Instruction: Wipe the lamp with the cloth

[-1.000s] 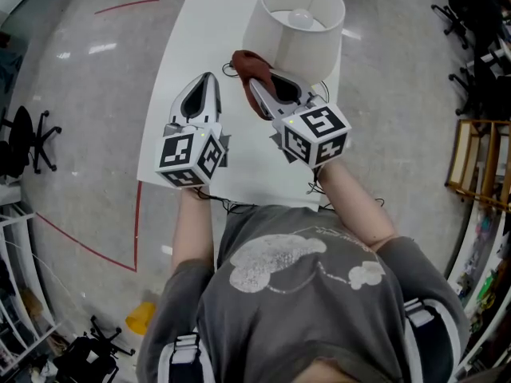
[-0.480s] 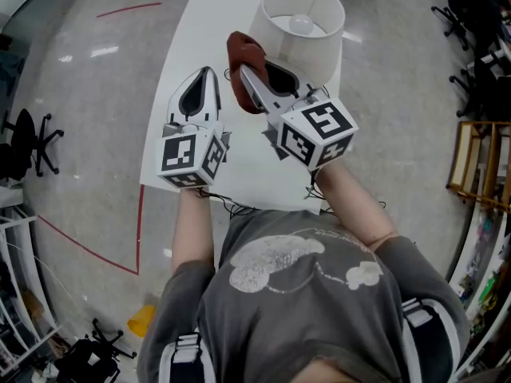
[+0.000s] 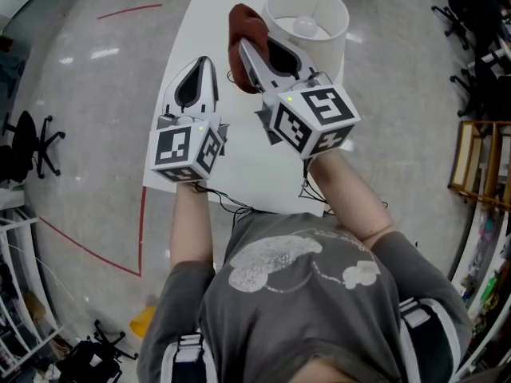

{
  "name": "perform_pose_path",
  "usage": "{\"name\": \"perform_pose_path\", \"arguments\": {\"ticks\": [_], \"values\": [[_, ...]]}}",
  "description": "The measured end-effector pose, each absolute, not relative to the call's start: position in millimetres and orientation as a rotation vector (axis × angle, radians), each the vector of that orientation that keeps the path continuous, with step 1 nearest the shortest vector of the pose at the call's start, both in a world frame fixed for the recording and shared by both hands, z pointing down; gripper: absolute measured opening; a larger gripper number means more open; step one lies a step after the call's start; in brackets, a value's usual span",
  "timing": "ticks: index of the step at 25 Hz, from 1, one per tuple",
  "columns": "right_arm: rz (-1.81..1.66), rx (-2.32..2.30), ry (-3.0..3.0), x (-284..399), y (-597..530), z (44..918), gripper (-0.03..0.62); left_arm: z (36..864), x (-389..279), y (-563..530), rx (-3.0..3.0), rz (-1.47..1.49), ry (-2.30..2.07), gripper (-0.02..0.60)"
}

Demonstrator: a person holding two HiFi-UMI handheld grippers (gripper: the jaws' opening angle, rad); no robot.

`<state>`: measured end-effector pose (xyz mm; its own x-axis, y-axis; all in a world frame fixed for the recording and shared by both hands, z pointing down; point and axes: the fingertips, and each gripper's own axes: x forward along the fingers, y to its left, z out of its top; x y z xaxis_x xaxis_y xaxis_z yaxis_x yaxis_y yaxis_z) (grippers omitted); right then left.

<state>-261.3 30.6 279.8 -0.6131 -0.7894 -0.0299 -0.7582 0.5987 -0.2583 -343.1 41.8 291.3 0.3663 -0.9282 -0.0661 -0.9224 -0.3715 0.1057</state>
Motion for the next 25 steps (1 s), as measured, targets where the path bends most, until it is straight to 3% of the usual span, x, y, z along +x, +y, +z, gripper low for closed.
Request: {"name": "perform_pose_path", "arguments": {"ticks": [25], "values": [[-0.650, -1.081, 2.965, -246, 82, 405, 0.086, 373, -339, 117, 2.199, -0.037, -1.959, 0.008]]}}
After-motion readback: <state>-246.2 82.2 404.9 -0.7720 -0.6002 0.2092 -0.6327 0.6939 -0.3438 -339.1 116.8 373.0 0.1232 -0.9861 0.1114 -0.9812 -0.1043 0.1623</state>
